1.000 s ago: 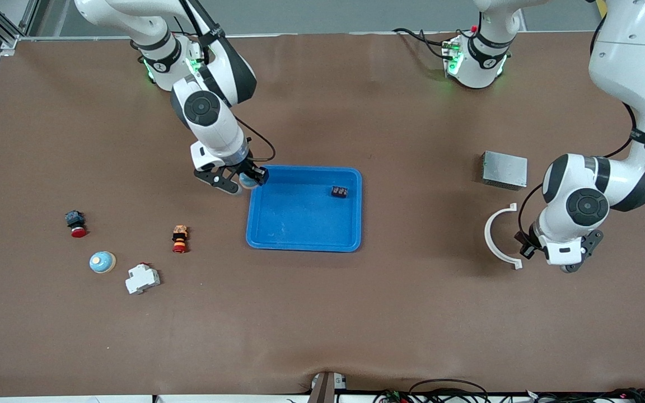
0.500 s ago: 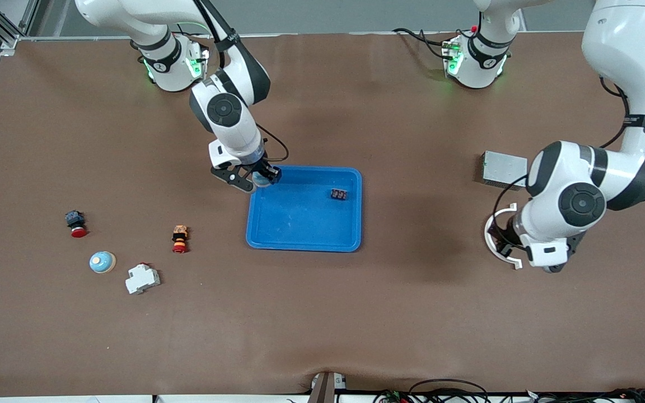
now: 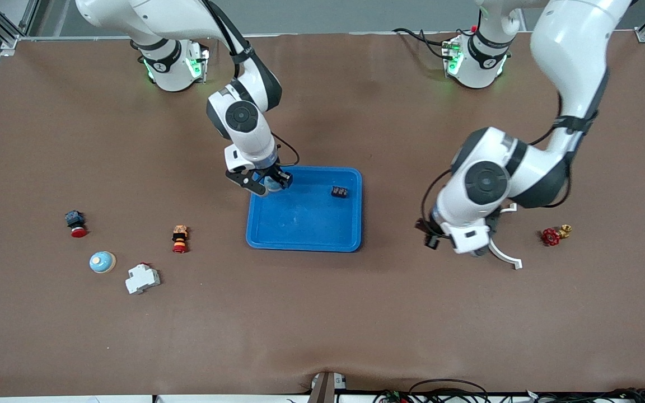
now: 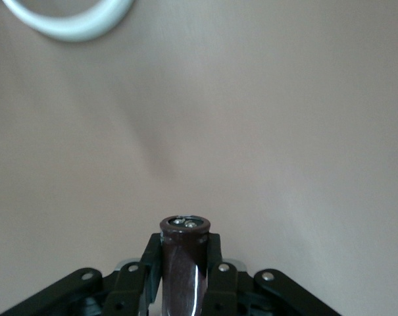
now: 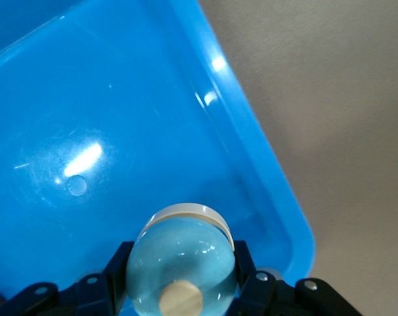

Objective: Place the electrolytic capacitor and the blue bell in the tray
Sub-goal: 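Carry the capacitor and the bell over the tray with both grippers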

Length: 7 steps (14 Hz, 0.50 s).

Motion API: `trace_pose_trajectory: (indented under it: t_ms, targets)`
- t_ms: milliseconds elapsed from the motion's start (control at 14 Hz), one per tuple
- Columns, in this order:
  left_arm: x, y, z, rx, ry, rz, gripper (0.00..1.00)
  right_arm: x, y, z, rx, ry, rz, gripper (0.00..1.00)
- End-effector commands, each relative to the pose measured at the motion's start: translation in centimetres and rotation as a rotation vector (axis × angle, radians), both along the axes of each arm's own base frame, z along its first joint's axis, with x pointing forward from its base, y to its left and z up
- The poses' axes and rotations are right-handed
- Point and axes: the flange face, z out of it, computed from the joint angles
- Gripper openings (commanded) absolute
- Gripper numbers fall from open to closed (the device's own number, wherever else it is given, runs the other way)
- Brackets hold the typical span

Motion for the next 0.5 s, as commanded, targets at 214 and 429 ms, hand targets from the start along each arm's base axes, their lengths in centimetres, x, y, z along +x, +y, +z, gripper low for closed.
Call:
trace_pose_trajectory:
  t_ms: [214,429]
  targets:
    - [0.4,-8.5,-2.1,-0.084,-0.074,0.096,0.0,1.6,2.4,-2.0,-0.016,-0.015,-0.027,0.0]
    - [-1.3,-12.6,-5.2,-0.061,-0.149,0.099,0.0,1.7,3.0,-2.9,-0.026,-0.015,-0.036,0.0]
